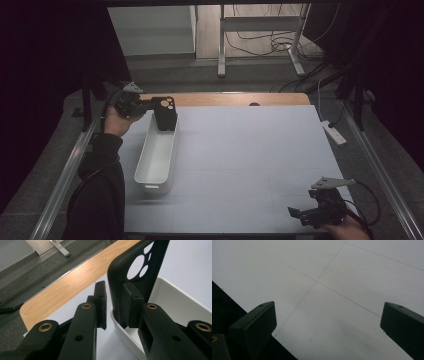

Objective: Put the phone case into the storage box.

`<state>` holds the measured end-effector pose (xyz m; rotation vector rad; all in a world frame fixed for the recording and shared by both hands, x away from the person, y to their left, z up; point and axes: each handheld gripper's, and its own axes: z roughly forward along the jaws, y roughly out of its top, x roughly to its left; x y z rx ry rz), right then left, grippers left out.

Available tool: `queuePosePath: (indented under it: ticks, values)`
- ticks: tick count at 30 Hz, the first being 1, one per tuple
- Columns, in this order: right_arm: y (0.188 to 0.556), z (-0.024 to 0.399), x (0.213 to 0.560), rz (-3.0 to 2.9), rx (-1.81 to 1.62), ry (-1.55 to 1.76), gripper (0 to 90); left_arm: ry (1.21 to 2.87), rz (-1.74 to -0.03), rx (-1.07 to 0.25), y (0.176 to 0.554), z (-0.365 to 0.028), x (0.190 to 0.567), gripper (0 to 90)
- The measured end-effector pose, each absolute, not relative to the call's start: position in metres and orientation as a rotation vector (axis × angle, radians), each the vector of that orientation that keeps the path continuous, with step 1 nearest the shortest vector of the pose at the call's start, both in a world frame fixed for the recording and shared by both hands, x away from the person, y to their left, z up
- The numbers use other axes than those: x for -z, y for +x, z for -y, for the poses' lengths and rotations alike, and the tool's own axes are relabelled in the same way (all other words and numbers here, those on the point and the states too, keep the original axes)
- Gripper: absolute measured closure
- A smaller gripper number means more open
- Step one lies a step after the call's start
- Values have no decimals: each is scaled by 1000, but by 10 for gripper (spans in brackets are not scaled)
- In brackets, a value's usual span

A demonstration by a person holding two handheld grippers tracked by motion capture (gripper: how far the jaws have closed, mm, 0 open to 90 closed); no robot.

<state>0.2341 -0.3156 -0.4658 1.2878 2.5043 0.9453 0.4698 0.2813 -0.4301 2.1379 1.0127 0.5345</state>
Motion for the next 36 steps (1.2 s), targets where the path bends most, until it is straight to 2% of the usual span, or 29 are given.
queuePosePath:
  ticks: [8,20,36]
  values:
    - [234,316,465,-2504,-946,1294,7,2108,-1054,-488,470,-282,437,700]
    - [234,315,465,-2502,-941,1285,7,2066,-1139,-371,465,-286,442,510]
    - [233,315,465,-2497,-943,1282,7,2034,-1162,-332,455,-284,447,403]
